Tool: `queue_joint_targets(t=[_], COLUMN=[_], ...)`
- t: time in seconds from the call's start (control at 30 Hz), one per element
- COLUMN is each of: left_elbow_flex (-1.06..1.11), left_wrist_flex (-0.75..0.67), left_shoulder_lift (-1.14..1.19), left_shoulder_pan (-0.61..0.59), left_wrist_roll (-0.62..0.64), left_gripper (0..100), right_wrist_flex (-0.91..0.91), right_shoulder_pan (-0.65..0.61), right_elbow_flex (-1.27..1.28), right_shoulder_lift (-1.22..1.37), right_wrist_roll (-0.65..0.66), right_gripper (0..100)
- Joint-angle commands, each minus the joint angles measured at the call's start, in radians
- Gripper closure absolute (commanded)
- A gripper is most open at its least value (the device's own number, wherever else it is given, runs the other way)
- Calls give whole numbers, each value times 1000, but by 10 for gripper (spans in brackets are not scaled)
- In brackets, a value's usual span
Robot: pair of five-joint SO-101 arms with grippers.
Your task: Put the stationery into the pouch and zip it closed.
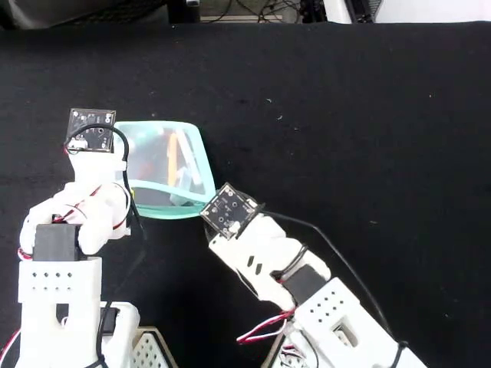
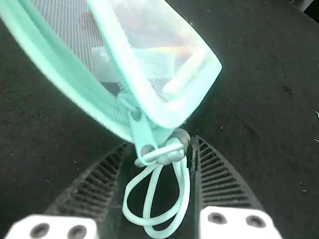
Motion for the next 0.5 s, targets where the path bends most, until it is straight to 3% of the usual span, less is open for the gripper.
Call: queue_joint_targets(t=[0.0, 0.33, 0.47], left_elbow_flex=[-8, -8, -8], left_wrist_flex=[-12, -12, -14], left_shoulder_lift=[-8, -6, -2], left_shoulder_pan=[4, 4, 4], left_wrist_roll=[-12, -14, -14], left_gripper=[967, 967, 967], right_wrist_flex=[-17, -17, -6], right_shoulder_pan=[2, 2, 6], right_elbow_flex=[-53, -59, -35], right_shoulder_lift=[7, -28, -148], right_wrist_roll=[-11, -5, -3], right_gripper=[825, 828, 946])
